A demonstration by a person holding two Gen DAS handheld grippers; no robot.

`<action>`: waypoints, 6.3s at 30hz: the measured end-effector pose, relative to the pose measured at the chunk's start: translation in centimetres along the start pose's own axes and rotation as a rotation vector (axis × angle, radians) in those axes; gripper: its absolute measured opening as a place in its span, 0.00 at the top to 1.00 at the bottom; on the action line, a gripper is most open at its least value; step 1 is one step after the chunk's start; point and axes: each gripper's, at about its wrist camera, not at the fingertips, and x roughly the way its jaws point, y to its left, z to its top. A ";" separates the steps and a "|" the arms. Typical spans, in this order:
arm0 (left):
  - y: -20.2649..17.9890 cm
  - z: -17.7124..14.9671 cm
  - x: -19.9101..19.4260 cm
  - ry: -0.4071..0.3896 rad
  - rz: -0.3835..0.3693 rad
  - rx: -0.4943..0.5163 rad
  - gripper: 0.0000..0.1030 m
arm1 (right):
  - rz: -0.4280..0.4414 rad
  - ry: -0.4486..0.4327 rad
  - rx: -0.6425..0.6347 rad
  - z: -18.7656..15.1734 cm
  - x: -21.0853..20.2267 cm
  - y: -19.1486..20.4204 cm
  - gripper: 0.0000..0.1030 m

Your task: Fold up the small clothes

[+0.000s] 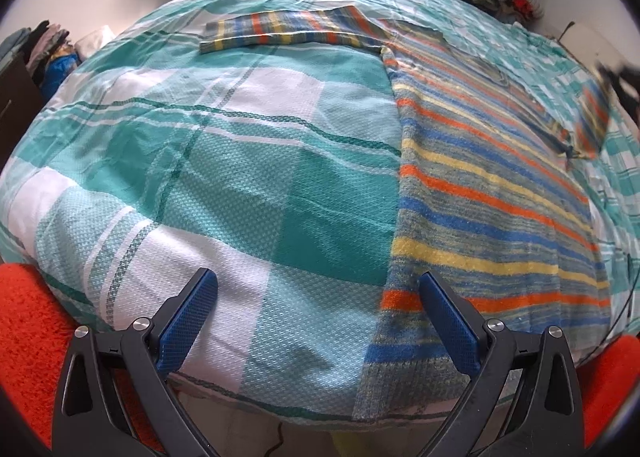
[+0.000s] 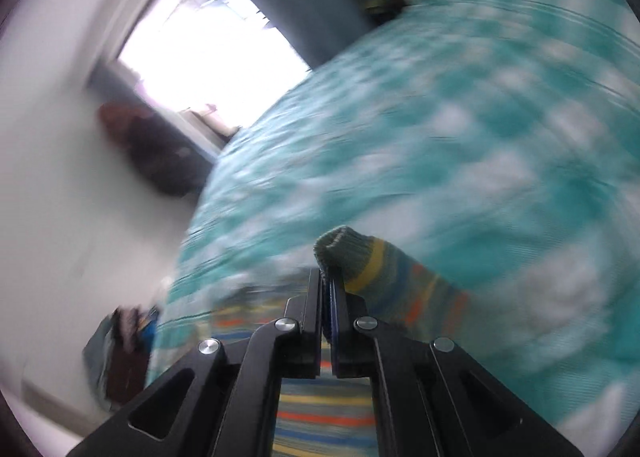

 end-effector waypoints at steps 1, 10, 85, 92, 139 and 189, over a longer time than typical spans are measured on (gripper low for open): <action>0.1 0.0 0.0 0.000 -0.005 -0.003 0.02 | 0.017 0.011 -0.019 0.0 1.3 1.5 0.97; -0.6 -0.3 0.3 0.002 0.011 0.039 0.02 | 0.093 0.283 -0.030 -9.4 16.4 9.6 0.26; -1.1 -1.5 1.8 -0.026 0.064 0.102 0.00 | -0.440 0.037 -0.487 -36.4 -7.4 5.8 0.09; -1.0 -1.3 1.4 -0.029 0.048 0.086 0.00 | -0.416 0.045 -0.536 -37.1 -6.9 6.6 0.08; -1.4 31.5 5.9 -0.253 -0.060 -0.070 0.97 | -0.410 0.118 -0.550 -37.5 -4.7 6.5 0.08; -12.7 27.3 13.6 -0.042 -0.029 0.232 0.41 | -0.369 0.160 -0.476 -37.1 -3.8 5.2 0.08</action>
